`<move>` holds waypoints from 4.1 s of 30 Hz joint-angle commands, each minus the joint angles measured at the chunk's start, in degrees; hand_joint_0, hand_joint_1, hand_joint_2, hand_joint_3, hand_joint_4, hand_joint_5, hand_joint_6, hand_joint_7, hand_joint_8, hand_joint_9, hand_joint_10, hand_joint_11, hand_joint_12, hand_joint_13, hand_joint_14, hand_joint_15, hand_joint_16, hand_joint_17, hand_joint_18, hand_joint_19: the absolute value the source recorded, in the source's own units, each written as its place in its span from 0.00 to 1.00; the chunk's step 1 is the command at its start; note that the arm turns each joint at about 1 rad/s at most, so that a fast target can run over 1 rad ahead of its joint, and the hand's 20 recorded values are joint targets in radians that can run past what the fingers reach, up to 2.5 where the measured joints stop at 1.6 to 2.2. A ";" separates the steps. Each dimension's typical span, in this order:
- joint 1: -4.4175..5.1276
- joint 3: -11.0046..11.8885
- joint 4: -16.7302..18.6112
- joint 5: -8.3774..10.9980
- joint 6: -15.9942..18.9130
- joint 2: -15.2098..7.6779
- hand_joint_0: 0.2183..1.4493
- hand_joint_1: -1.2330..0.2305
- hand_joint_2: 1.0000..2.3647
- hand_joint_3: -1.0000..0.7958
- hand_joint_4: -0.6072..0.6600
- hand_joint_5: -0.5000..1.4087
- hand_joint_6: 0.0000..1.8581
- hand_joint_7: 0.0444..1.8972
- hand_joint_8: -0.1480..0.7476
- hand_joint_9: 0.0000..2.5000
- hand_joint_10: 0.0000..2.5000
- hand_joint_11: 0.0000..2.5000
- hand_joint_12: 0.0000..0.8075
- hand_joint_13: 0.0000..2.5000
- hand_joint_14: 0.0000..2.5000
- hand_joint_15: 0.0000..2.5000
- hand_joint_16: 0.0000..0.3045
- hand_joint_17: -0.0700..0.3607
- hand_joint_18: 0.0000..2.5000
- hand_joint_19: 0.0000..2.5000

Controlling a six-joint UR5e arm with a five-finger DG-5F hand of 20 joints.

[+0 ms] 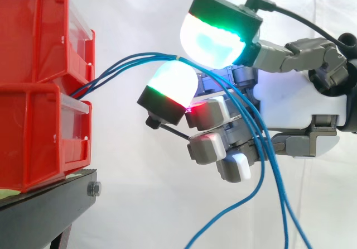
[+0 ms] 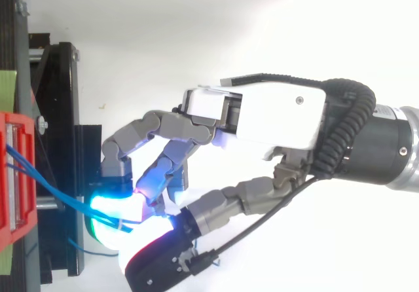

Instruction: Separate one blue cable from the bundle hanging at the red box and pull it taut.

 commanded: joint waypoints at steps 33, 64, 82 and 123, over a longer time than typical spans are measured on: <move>0.18 0.00 -0.09 0.44 -0.09 0.08 0.27 0.40 0.00 0.28 0.62 0.16 0.50 0.55 0.53 0.45 0.01 0.54 0.51 0.40 0.01 0.40 0.16 0.42 0.42 0.35; 0.36 0.00 -1.14 0.44 -0.18 -0.01 0.48 0.21 0.00 0.28 0.54 0.16 0.51 0.59 0.52 0.46 0.01 0.54 0.49 0.40 0.01 0.39 0.15 0.41 0.40 0.32; 0.36 0.00 -0.79 -0.18 -1.32 -0.01 0.31 0.50 0.00 0.28 0.60 0.16 0.47 0.53 0.51 0.40 0.01 0.49 0.51 0.37 0.01 0.38 0.16 0.42 0.40 0.35; 0.44 -0.09 -2.20 -0.18 -0.97 -0.01 0.50 0.28 0.01 0.40 0.48 0.15 0.51 0.74 0.55 0.29 0.01 0.41 0.55 0.27 0.01 0.32 0.17 0.43 0.35 0.37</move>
